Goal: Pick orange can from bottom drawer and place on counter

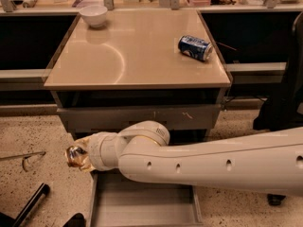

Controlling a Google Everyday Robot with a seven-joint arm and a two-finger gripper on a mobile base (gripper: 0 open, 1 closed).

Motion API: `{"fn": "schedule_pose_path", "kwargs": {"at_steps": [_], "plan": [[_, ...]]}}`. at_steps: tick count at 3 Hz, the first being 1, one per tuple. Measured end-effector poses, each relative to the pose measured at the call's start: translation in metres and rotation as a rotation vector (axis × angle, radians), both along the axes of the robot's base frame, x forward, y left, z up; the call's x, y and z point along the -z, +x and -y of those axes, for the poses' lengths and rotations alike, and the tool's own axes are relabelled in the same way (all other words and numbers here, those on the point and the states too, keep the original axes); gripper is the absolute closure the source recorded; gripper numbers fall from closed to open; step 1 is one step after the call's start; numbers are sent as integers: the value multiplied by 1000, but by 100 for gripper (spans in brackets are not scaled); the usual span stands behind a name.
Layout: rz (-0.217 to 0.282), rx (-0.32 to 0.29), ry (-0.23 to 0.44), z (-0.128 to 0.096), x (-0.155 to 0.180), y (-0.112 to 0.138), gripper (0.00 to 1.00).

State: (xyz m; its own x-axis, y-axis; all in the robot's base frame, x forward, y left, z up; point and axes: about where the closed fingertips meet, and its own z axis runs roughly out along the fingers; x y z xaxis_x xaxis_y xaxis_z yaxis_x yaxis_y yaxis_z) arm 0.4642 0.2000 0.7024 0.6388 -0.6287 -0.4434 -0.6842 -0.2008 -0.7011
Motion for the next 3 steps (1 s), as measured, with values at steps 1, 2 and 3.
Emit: {"fn": "schedule_pose_path", "kwargs": {"at_steps": [1,2,3], "plan": [[66,6,31,2,-25,6,100],[241,10,93,0,-95,18,100],[372,30,136,5,-153,34,100]]}}
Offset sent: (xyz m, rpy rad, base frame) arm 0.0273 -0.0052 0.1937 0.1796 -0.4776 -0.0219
